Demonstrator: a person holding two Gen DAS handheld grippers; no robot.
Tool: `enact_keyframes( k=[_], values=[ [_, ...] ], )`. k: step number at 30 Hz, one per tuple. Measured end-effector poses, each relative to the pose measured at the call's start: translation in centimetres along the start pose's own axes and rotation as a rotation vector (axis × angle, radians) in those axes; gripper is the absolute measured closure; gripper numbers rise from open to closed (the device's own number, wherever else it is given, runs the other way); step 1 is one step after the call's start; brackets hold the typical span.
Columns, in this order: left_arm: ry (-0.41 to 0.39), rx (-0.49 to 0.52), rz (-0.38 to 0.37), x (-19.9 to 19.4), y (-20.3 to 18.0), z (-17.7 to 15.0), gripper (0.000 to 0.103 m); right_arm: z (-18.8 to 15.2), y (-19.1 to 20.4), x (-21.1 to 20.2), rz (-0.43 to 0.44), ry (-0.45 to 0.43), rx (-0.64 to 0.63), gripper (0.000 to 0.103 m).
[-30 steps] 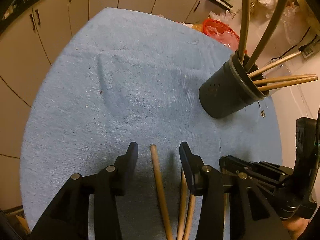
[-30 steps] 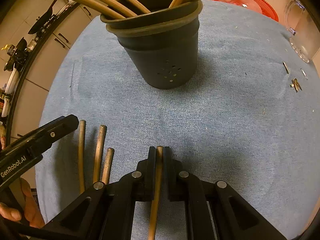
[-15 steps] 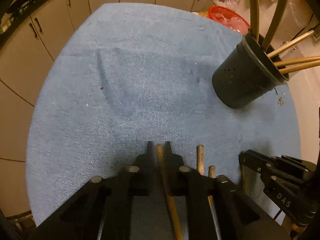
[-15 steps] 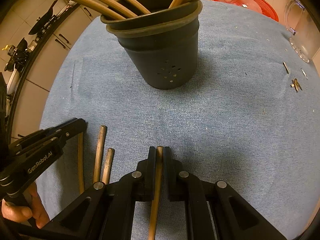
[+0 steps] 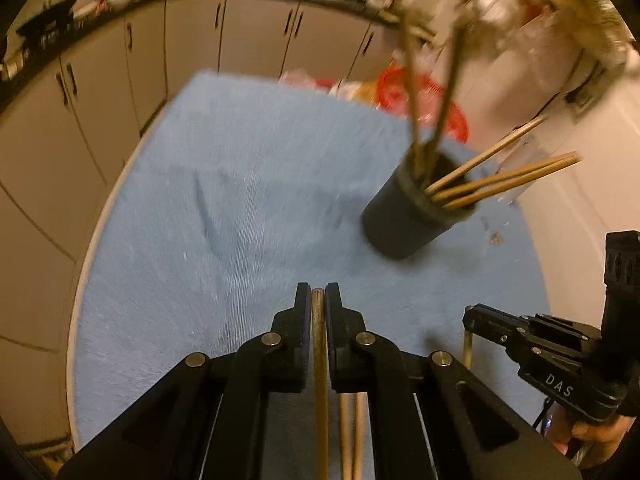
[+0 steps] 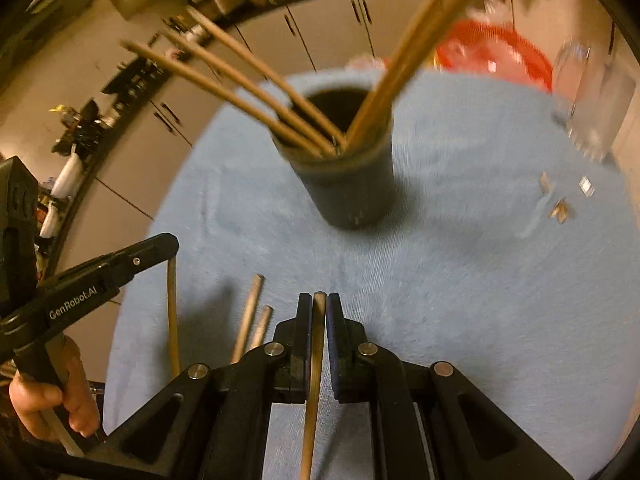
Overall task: Organize utensils
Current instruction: 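Carry the left gripper's chopstick into the black holder while the right gripper inserts its chopstick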
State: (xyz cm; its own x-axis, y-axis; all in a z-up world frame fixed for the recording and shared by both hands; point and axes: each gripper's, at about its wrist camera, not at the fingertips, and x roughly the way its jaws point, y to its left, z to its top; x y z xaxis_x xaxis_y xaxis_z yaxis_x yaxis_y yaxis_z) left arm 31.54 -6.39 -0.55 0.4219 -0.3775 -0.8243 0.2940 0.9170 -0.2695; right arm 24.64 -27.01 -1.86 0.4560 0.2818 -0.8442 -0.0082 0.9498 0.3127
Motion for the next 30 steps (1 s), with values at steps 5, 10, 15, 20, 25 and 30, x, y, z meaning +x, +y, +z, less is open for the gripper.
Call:
enact_keyframes(
  k=[5, 10, 15, 20, 25, 30],
  values=[
    [-0.121, 0.067, -0.009, -4.4, -2.1, 0.7, 0.097, 0.4, 0.8, -5.0, 0.011, -0.119, -0.035, 0.096],
    [-0.230, 0.102, -0.015, -7.9, -3.7, 1.0, 0.097, 0.6, 1.9, -9.6, 0.018, -0.225, -0.065, 0.096],
    [-0.302, 0.111, -0.036, -10.5, -5.2, 1.3, 0.097, 0.7, 3.3, -12.5, 0.019, -0.295, -0.105, 0.096],
    [-0.363, 0.124, -0.047, -13.0, -6.5, 1.9, 0.097, 1.6, 4.1, -14.3, 0.014, -0.348, -0.126, 0.097],
    [-0.416, 0.134, -0.036, -14.6, -7.4, 2.6, 0.097, 3.0, 4.5, -15.8, 0.006, -0.390, -0.129, 0.097],
    [-0.443, 0.132, -0.030, -15.4, -7.8, 3.6, 0.097, 4.4, 4.9, -17.0, -0.006, -0.423, -0.131, 0.097]
  ],
)
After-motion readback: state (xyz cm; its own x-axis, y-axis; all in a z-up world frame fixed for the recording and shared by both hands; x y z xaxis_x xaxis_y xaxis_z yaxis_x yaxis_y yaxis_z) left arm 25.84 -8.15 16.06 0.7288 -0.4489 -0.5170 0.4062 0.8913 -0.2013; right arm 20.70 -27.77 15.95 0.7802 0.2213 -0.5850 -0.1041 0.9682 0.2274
